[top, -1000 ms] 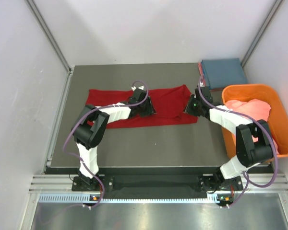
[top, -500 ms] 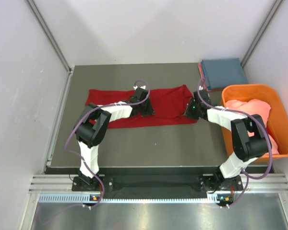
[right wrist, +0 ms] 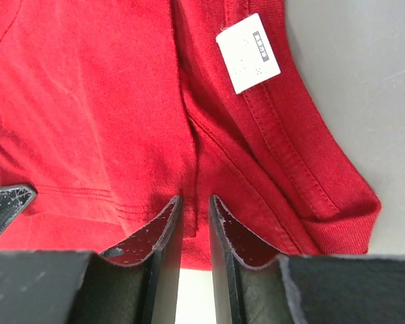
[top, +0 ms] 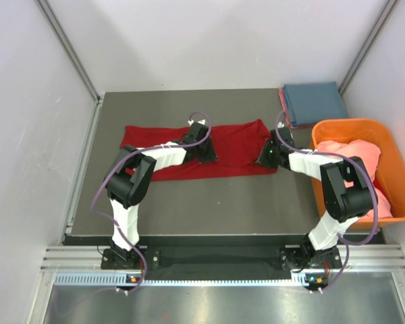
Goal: Fold and stack the t-shirts
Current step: Fold the tshirt
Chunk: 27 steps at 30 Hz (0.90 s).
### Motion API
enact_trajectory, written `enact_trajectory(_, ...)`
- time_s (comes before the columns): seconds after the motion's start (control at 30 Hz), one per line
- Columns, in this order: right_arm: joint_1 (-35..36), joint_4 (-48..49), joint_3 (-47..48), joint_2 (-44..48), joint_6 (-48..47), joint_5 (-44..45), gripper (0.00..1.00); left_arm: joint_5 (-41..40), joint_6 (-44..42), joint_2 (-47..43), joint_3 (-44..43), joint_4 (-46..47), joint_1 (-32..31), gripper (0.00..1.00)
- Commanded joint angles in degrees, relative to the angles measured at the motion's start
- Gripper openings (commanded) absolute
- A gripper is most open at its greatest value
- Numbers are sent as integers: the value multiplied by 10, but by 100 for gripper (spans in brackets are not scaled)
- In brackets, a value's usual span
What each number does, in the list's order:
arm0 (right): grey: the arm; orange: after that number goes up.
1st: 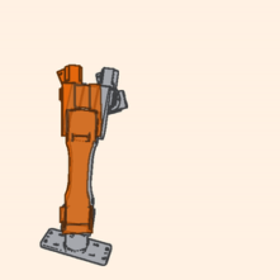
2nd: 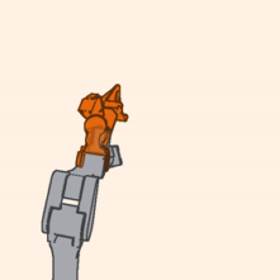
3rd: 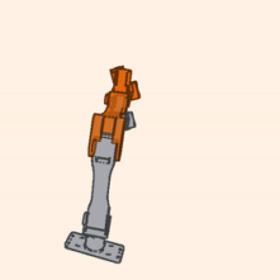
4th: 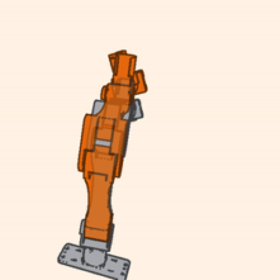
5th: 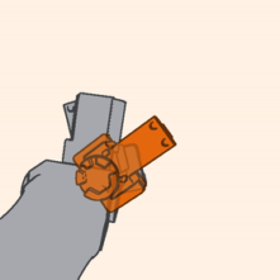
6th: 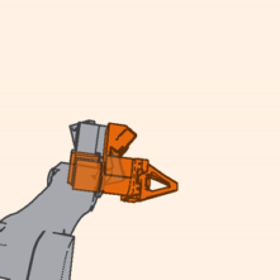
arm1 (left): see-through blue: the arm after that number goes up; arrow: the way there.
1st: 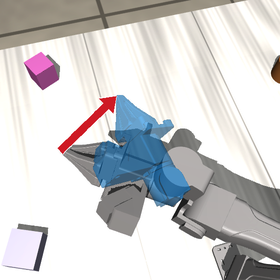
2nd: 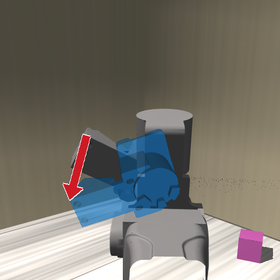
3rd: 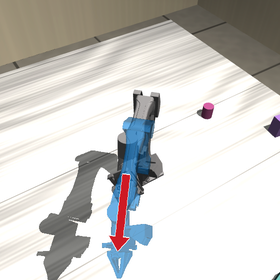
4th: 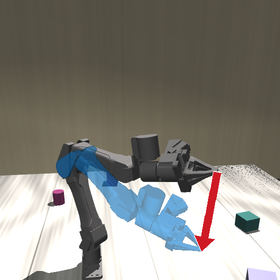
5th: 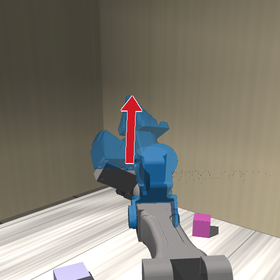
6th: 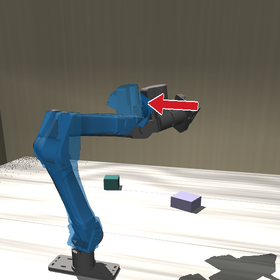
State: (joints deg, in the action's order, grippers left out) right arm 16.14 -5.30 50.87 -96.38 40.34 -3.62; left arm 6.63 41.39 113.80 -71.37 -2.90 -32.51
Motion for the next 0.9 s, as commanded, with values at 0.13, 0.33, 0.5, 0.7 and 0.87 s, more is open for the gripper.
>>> enact_trajectory(0.13, 8, 42, -2, -15, 9, -3, 22, 2, -9, -6, -22, 2, 0, 0)
enact_trajectory(0.33, 9, 49, -4, -22, 7, -4, 19, 4, -2, -6, -21, 6, 0, 0)
enact_trajectory(0.5, 9, 64, -6, -20, 1, -2, 0, 5, 1, -5, -23, 7, 0, 0)
enact_trajectory(0.7, 9, 55, -6, 17, -24, 23, 0, -1, -8, -7, -38, -14, 1, 0)
enact_trajectory(0.87, 8, 31, -16, 62, -41, 48, 0, -7, -16, -13, -47, -30, 0, 0)
